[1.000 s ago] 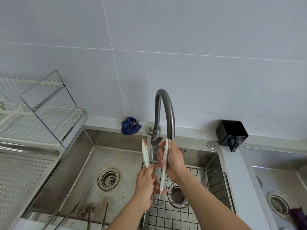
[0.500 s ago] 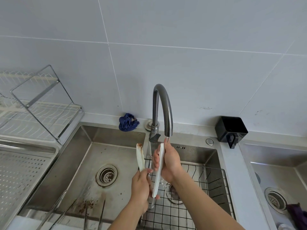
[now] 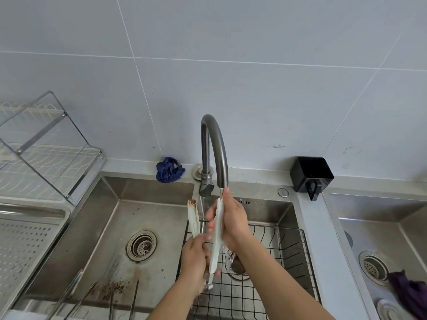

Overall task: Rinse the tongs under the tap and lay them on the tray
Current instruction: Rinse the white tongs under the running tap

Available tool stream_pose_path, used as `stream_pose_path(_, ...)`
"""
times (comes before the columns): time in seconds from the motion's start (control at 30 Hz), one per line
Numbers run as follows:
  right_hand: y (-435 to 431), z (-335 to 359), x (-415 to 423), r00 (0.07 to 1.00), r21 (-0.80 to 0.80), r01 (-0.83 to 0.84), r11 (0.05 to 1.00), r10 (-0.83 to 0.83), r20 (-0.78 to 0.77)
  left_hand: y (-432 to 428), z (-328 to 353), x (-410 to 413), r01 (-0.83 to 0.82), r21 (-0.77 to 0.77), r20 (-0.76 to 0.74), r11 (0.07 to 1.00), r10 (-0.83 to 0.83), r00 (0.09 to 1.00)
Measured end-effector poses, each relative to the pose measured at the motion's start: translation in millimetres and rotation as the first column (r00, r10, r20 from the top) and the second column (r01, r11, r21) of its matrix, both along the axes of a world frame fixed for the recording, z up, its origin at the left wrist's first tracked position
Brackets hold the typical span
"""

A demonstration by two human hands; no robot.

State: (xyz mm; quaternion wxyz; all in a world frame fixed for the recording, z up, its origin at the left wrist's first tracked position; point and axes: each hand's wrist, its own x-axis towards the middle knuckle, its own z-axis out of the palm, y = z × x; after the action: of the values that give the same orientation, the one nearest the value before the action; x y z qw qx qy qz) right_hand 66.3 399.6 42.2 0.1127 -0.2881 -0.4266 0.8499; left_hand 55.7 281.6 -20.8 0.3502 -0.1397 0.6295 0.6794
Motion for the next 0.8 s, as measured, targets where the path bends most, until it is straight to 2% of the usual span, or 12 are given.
stream_pose_path(0.07,-0.9,-1.6,6.4,0.985,-0.036,-0.021,0.999,0.014,-0.174,0.5,1.9,-7.0,0.009,-0.013,-0.036,1.000,-0.010,0.999)
stream_pose_path(0.1,-4.3,-4.9,8.9,0.979,0.012,-0.023,1.000,0.025,-0.204,0.9,2.1,-8.8,0.011,-0.019,-0.050,1.000,-0.012,0.999)
stream_pose_path(0.17,-11.6,-9.7,8.7,0.995,0.224,0.002,0.975,0.020,-0.097,3.5,3.1,-6.6,0.016,-0.025,-0.050,1.000,-0.017,0.999)
stream_pose_path(0.23,-13.9,-7.1,3.2,0.993,0.459,0.020,0.888,-0.071,0.094,8.1,1.3,2.8,0.010,0.000,-0.018,1.000,-0.010,1.000)
stream_pose_path(0.27,-12.1,-4.9,0.7,0.985,0.479,0.010,0.878,-0.092,0.147,9.5,0.4,7.8,0.004,0.015,0.000,1.000,-0.004,1.000)
stream_pose_path(0.37,-1.4,-0.3,2.3,0.987,0.189,0.009,0.982,-0.039,0.155,10.4,0.4,9.7,0.002,0.058,0.020,0.998,-0.003,1.000)
stream_pose_path(0.43,3.0,-4.1,13.5,1.000,-0.047,0.008,0.999,-0.007,0.014,9.6,1.2,1.6,0.020,0.066,0.007,0.998,-0.021,1.000)
stream_pose_path(0.47,3.4,-7.9,21.2,0.998,-0.097,-0.029,0.995,0.024,-0.058,9.8,2.1,-1.8,0.019,0.080,0.006,0.997,-0.020,1.000)
stream_pose_path(0.53,0.9,-15.6,38.1,0.986,-0.039,-0.135,0.990,0.131,-0.102,11.9,3.5,-6.3,0.006,0.124,0.013,0.992,-0.008,1.000)
stream_pose_path(0.6,-4.3,-21.1,50.4,0.971,0.113,-0.230,0.967,0.236,-0.036,16.3,5.2,-7.6,0.028,0.157,0.001,0.987,-0.029,1.000)
stream_pose_path(0.7,-9.5,-21.9,59.3,0.988,0.286,-0.152,0.946,0.148,0.039,24.9,7.4,-6.4,0.076,0.149,-0.053,0.986,-0.069,0.996)
stream_pose_path(0.8,-8.4,-17.4,64.5,0.998,0.312,-0.062,0.948,0.056,0.029,35.5,11.6,-4.0,0.074,0.067,-0.128,0.995,-0.065,0.990)
